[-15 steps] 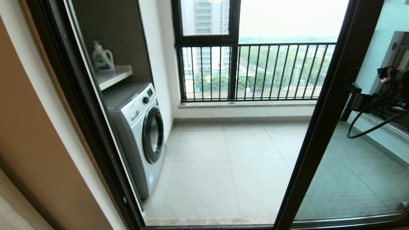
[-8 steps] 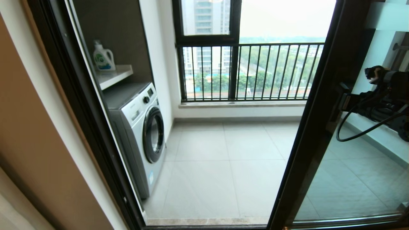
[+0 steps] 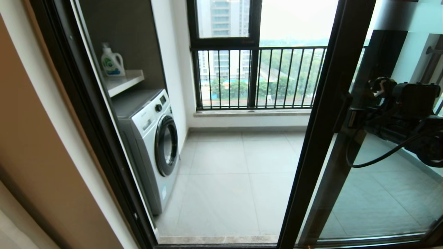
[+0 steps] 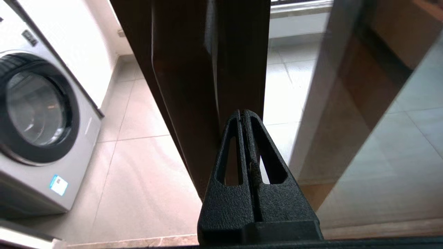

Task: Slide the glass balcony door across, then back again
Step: Close the slid door

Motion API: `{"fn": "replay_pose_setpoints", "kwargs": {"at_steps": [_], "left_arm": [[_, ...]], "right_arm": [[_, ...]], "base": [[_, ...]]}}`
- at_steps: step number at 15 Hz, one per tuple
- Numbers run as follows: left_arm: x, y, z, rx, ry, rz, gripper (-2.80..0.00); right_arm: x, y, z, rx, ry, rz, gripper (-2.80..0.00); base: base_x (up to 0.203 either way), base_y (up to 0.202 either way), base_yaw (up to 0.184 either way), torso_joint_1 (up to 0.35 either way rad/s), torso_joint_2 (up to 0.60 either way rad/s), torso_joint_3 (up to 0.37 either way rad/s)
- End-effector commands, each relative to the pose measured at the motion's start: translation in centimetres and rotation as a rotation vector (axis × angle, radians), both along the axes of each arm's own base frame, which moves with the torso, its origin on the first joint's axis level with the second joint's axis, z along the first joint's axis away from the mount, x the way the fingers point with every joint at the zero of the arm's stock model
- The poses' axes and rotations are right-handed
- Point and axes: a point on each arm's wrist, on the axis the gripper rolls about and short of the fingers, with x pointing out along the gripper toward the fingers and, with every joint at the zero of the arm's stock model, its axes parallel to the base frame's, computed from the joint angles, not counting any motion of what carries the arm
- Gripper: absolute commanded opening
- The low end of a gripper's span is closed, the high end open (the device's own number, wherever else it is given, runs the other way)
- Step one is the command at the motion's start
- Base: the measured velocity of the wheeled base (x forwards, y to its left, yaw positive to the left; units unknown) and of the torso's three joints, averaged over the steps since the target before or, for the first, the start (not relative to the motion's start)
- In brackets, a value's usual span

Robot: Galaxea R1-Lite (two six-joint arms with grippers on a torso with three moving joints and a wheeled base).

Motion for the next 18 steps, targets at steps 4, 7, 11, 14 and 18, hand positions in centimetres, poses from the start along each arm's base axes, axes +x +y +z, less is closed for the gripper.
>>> {"fn": "replay_pose_setpoints", "kwargs": {"at_steps": [4,7,11,14,18], "left_arm": [[0.0,0.0,0.0,0.000,0.001,0.001,-2.80],[0.0,0.0,0.0,0.000,0.001,-0.001,-2.80],[0.0,0.0,0.0,0.000,0.001,0.001,-2.80],[0.0,0.0,0.0,0.000,0.001,0.000,-2.80],[0.0,0.0,0.0,0.000,0.001,0.001,-2.80]], "right_arm": [[-0.8,0.4,0.6,0.006,-0.030,0.009,-2.80],[-1.9,0.8,1.1,0.019,-0.040,0.023,-2.80],[-4.3,2.5,2.4,0.045,-0.071,0.080,-2.80],[-4.9,3.7,3.0,0.042,-0.089,0.113,-2.80],[-5.1,3.5,3.8,0.040,-0.109,0.103,-2.80]], "base": [[0.000,0.000,0.000,0.000,0.00,0.000],[0.000,0.000,0.000,0.000,0.00,0.000],[0.000,0.000,0.000,0.000,0.00,0.000],[0.000,0.000,0.000,0.000,0.00,0.000],[0.000,0.000,0.000,0.000,0.00,0.000]]}}
